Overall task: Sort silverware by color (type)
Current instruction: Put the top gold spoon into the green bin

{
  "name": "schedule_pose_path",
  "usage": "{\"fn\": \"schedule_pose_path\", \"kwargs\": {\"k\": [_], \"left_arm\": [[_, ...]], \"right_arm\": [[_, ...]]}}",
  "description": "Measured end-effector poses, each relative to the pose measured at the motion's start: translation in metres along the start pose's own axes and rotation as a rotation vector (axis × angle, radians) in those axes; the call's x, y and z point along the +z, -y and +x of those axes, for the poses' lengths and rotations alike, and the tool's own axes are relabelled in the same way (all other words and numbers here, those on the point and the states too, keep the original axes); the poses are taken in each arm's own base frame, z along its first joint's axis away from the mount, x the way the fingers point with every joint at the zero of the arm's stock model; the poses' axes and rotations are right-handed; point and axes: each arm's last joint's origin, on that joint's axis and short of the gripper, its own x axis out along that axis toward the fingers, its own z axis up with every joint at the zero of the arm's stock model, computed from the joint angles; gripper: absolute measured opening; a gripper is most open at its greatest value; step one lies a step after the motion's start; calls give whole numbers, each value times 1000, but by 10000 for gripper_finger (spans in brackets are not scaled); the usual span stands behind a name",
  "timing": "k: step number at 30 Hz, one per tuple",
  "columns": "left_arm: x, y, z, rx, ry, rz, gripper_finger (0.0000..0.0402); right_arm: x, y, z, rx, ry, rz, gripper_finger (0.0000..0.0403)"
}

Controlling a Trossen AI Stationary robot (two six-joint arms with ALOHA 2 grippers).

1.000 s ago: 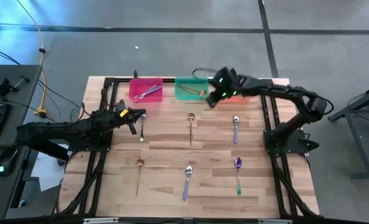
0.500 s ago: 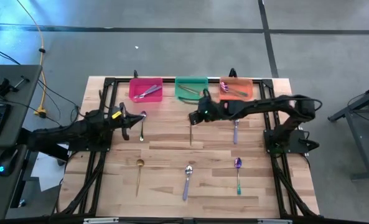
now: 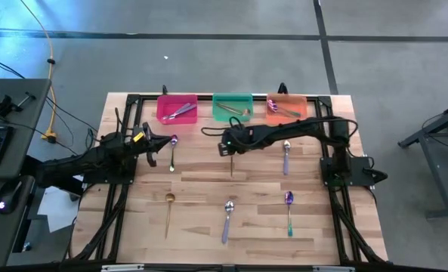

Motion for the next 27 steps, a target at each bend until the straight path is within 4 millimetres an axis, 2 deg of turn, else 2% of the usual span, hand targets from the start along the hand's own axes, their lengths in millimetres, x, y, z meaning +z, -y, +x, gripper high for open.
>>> {"fn": "schedule_pose_path", "kwargs": {"k": [6, 11, 18, 24, 27], "left_arm": [[0, 0, 0, 1, -1, -89, 0], [0, 0, 0, 1, -3, -81, 0], [0, 0, 0, 2, -4, -81, 0], [0, 0, 0, 3, -4, -81, 0], [0, 0, 0, 2, -4, -81, 0]], "right_arm": [[2, -8, 23, -63, -49, -14, 158], [8, -6, 34, -87, -80, -17, 113], [22, 4, 37, -57, -155, -29, 14], [42, -1, 29, -48, -201, -74, 10], [59, -10, 20, -19, -142, -94, 2]]}}
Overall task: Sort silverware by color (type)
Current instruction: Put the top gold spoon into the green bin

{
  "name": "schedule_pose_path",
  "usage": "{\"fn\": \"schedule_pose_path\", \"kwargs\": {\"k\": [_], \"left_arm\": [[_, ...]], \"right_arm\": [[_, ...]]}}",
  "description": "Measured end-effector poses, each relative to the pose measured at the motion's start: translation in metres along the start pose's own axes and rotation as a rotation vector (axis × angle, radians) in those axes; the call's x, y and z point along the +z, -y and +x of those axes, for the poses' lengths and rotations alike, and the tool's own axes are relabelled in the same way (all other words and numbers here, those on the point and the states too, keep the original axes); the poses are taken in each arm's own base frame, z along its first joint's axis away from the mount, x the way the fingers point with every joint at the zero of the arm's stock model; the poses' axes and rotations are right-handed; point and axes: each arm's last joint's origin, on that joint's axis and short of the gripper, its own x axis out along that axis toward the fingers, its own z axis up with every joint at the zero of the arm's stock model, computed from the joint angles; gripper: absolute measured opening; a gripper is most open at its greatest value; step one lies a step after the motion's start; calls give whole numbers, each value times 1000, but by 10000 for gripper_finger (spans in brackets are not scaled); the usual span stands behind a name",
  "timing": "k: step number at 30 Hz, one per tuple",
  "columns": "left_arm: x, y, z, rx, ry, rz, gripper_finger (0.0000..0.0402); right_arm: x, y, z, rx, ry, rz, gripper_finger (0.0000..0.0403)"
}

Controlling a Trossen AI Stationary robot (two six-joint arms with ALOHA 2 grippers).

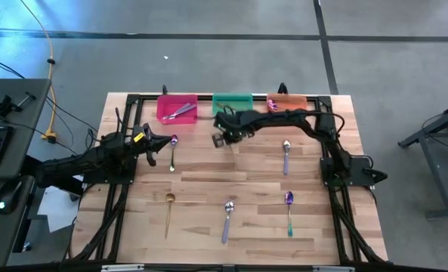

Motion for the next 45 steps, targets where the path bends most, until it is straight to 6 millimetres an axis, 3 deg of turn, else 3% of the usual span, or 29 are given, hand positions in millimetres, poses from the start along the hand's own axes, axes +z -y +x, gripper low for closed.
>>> {"fn": "schedule_pose_path", "kwargs": {"k": [6, 13, 18, 24, 31, 38, 45], "left_arm": [[0, 0, 0, 0, 0, 0, 0], [0, 0, 0, 0, 0, 0, 0], [0, 0, 0, 0, 0, 0, 0], [0, 0, 0, 0, 0, 1, 0], [0, 0, 0, 0, 0, 1, 0], [0, 0, 0, -1, 0, 1, 0], [0, 0, 0, -1, 0, 1, 0]], "right_arm": [[33, -7, -27, 58, 75, -20, 1], [71, -8, -72, 44, 172, -119, 0], [101, 5, -101, 25, 243, -226, 0], [128, 24, -119, 23, 296, -386, 0], [137, 36, -114, -7, 275, -669, 0], [140, 40, -71, -77, 190, -981, 0], [147, 54, -34, -81, 110, -1022, 0]]}}
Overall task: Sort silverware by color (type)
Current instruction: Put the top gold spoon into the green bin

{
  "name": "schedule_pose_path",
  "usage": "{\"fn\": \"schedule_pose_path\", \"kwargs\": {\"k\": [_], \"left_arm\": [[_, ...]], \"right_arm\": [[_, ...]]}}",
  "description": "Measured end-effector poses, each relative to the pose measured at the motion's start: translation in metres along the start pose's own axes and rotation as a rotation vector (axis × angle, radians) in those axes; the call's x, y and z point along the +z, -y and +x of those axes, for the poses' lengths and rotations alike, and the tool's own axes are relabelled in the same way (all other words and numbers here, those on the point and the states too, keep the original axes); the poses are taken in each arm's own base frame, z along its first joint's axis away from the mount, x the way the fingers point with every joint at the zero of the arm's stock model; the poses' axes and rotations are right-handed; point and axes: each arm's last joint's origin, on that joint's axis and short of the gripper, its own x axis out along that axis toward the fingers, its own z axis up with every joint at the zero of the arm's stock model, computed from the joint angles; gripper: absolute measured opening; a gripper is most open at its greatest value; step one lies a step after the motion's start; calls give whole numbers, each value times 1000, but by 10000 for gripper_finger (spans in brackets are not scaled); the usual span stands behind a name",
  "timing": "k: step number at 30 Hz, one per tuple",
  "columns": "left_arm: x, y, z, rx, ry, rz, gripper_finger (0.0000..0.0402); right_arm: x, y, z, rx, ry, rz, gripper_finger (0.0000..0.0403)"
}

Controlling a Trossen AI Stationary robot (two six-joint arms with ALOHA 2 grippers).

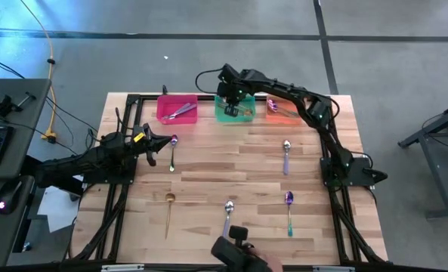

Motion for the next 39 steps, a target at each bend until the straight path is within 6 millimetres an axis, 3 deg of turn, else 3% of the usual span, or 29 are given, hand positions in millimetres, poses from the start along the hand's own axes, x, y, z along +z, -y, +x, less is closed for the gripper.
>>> {"fn": "schedule_pose_path", "kwargs": {"k": [4, 10, 21, 27, 31, 39], "left_arm": [[0, 0, 0, 0, 0, 0, 0], [0, 0, 0, 0, 0, 0, 0], [0, 0, 0, 0, 0, 0, 0], [0, 0, 0, 0, 0, 0, 0], [0, 0, 0, 0, 0, 0, 0], [0, 0, 0, 1, 0, 0, 0]], "right_arm": [[-4, 2, 11, 10, -18, 4, 0], [-1, 2, 9, 10, -7, -9, 0], [32, 14, -39, -62, 169, 127, 0], [37, 19, -58, -72, 191, 163, 0], [31, 17, -55, -56, 138, 144, 0], [9, 13, -26, -7, -12, 101, 0]]}}
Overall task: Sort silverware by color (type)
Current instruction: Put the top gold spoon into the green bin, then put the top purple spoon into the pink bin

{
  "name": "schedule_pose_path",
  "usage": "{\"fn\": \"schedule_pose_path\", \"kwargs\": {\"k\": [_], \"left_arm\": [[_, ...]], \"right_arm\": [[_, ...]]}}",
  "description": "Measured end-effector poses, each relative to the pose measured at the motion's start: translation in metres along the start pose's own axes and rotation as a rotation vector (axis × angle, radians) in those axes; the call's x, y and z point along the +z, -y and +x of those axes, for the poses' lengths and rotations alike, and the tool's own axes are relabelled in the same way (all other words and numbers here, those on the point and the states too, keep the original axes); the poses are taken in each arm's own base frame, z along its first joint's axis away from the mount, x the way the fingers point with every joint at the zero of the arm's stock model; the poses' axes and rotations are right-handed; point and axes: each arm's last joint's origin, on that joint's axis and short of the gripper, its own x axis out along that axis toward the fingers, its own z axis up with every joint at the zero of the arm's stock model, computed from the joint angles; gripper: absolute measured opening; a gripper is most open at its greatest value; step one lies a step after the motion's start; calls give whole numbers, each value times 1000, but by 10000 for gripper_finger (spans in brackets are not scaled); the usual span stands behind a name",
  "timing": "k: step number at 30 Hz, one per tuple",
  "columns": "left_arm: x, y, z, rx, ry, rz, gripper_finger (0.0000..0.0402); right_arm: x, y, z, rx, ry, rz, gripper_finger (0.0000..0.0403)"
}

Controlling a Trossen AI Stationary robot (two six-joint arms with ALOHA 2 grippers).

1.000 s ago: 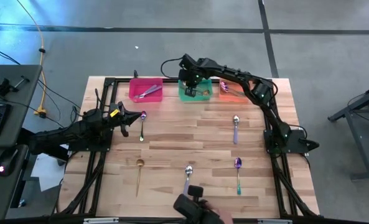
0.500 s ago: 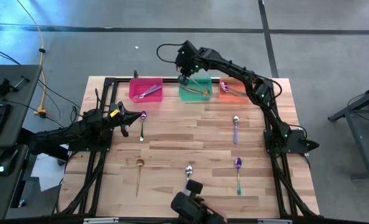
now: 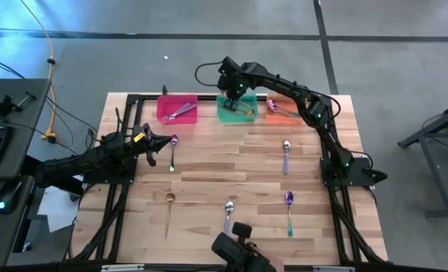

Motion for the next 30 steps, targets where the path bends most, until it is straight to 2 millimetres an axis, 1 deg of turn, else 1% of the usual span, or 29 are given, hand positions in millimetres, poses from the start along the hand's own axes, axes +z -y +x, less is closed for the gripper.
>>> {"fn": "schedule_pose_path", "kwargs": {"k": [4, 8, 10, 14, 17, 19, 25, 28, 30], "left_arm": [[0, 0, 0, 0, 0, 0, 0], [0, 0, 0, 0, 0, 0, 0], [0, 0, 0, 0, 0, 0, 0], [0, 0, 0, -1, 0, 0, 0], [0, 0, 0, 0, 0, 0, 0], [0, 0, 0, 0, 0, 0, 0], [0, 0, 0, -1, 0, 0, 0], [0, 0, 0, 0, 0, 0, 0], [0, 0, 0, 0, 0, 0, 0]], "right_arm": [[-11, -2, 17, 12, -49, 2, 0], [-18, -4, 27, 9, -87, 14, 6], [-21, -5, 29, 15, -107, 29, 21], [-17, -4, 27, 3, -81, 66, 69], [-12, -1, 19, -37, -64, 89, 103], [-8, 1, 11, -52, -56, 91, 115], [10, 3, -23, -75, 27, 132, 115], [19, -3, -37, -89, 96, 167, 112], [20, -7, -44, -99, 111, 194, 112]]}}
